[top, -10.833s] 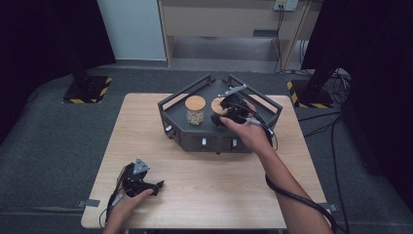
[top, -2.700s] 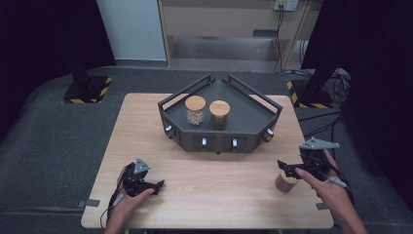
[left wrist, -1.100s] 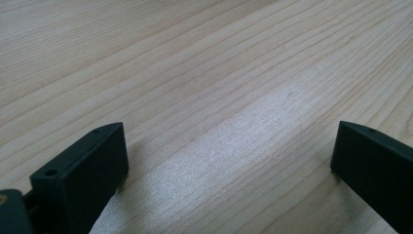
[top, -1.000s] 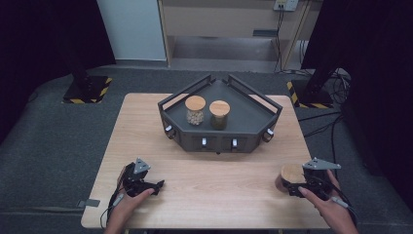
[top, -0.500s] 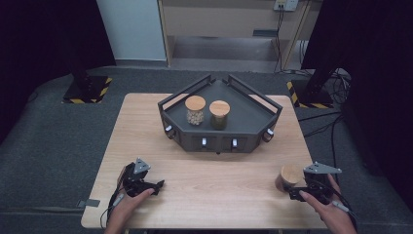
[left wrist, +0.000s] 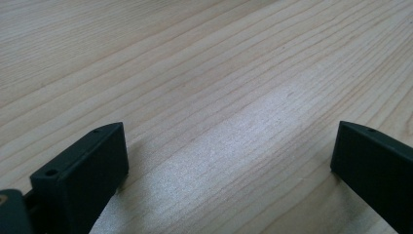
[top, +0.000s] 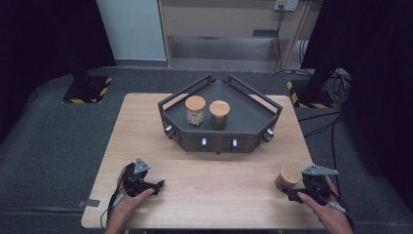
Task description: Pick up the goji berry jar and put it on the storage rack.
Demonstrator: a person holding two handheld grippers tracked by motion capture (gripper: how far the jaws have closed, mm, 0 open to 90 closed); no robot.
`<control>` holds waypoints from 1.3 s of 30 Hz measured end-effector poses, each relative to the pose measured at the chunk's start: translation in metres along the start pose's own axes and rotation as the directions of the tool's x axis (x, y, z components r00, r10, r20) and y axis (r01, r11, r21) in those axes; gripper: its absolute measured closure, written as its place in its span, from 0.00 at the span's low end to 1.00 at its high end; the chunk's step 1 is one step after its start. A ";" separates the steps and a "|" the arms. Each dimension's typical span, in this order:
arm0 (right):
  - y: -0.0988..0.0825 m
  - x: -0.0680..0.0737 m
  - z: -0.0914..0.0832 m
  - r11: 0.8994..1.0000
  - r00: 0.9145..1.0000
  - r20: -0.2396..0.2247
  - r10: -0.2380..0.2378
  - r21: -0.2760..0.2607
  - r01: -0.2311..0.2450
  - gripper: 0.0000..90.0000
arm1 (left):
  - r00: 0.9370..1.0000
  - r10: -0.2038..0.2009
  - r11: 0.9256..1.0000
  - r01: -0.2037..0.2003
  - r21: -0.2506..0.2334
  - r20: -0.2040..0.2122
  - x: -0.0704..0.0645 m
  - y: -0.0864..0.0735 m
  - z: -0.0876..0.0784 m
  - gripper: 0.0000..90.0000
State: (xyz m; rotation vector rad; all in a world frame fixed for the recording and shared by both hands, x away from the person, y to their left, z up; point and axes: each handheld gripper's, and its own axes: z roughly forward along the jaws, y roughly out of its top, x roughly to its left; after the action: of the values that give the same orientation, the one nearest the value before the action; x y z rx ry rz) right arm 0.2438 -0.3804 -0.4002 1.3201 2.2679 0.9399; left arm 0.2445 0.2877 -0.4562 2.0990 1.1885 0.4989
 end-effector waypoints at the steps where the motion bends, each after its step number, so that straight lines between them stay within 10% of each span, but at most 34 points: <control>1: 0.000 0.000 0.001 1.000 1.000 0.000 0.002 0.001 -0.002 0.04 | 1.000 0.000 1.000 0.000 0.000 0.000 0.000 0.000 0.000 0.00; 39: 0.006 0.011 0.023 1.000 0.999 0.042 0.000 0.016 0.000 0.29 | 1.000 0.000 1.000 0.000 0.000 0.000 0.000 0.000 0.000 0.00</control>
State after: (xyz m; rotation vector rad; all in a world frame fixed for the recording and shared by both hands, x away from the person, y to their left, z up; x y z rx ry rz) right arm 0.2561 -0.3606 -0.4119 1.3338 2.2483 0.8884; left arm 0.2445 0.2877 -0.4562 2.0993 1.1884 0.4987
